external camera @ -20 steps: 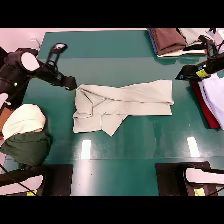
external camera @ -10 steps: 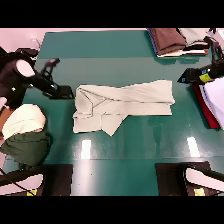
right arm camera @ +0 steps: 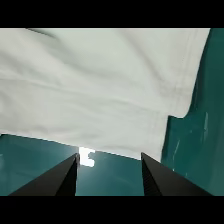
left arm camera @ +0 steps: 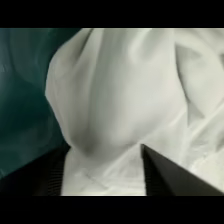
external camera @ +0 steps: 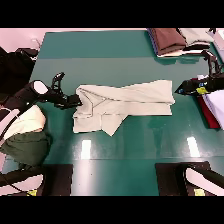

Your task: Fold the shirts.

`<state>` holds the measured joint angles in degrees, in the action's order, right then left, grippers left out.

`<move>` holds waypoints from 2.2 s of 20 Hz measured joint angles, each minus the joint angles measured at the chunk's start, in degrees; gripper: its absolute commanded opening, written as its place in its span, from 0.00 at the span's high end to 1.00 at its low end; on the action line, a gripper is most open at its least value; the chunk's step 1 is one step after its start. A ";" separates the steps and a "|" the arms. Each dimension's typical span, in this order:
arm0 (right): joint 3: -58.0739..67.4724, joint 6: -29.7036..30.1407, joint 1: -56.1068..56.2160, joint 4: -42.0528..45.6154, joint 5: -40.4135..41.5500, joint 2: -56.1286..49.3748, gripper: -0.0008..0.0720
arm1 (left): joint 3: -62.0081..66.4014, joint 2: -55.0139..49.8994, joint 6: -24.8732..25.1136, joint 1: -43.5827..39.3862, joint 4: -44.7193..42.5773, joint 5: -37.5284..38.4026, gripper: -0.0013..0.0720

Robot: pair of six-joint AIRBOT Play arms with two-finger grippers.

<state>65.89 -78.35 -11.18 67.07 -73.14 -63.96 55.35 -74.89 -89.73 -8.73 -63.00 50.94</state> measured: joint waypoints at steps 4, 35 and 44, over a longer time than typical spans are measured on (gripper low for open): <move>-0.44 0.00 0.00 -2.78 0.79 0.33 0.39 | -0.39 0.00 0.46 -0.13 0.57 -1.60 0.95; -0.59 0.00 0.00 -4.57 -1.55 0.42 0.39 | -7.48 0.55 8.26 19.30 8.48 4.07 0.30; -0.61 0.63 -0.74 -4.55 -2.56 0.42 0.39 | -8.61 0.37 6.47 10.32 14.51 -6.82 0.95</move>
<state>65.28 -77.71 -11.92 62.52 -75.70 -63.55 46.74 -74.52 -83.26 1.58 -48.49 44.12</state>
